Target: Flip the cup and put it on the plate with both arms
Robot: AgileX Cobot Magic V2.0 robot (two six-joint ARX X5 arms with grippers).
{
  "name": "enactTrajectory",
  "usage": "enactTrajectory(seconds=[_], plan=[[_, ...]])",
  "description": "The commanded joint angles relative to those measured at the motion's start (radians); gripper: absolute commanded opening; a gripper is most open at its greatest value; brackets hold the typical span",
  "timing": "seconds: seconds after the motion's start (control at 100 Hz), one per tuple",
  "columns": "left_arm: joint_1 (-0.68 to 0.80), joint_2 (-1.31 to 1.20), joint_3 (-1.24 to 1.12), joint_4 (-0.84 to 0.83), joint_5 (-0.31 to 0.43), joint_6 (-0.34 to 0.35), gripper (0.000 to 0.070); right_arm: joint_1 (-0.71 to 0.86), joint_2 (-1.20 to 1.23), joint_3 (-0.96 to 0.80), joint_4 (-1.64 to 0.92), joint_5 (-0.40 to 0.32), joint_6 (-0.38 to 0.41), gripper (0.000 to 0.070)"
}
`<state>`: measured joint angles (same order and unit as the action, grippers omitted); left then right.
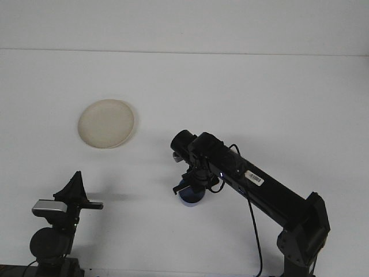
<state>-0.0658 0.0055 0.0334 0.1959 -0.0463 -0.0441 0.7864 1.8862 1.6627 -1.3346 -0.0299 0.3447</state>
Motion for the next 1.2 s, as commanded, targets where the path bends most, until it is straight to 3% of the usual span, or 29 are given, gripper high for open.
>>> enactTrajectory(seconds=[0.0,0.1,0.17,0.46,0.76,1.04,1.19], plan=[[0.000,-0.002,-0.019,0.014,0.002,-0.001,0.0011,0.012,0.032,0.020,0.003,0.001,-0.002,0.0131],[0.000,-0.002,-0.019,0.014,0.002,-0.001,0.0011,0.008,0.032,0.020,-0.001,0.001,-0.001,0.0309],[0.000,-0.002,-0.019,0.014,0.002,-0.001,0.0010,0.006,0.031,0.021,-0.002,0.001,-0.002,0.0363],[0.000,-0.002,-0.019,0.014,0.002,-0.001,0.0011,-0.008,-0.024,0.025,-0.033,0.003,-0.016,0.0379],[0.000,-0.002,-0.019,0.014,0.002,-0.001,0.0011,-0.059,-0.200,0.036,-0.033,0.014,-0.094,0.0379],[0.000,-0.002,-0.019,0.014,0.002,-0.001,0.0011,-0.253,-0.397,0.034,-0.020,0.085,-0.182,0.0379],[0.000,-0.002,-0.019,0.014,0.002,-0.001,0.0011,-0.377,-0.513,-0.022,0.043,0.088,-0.238,0.0379]])
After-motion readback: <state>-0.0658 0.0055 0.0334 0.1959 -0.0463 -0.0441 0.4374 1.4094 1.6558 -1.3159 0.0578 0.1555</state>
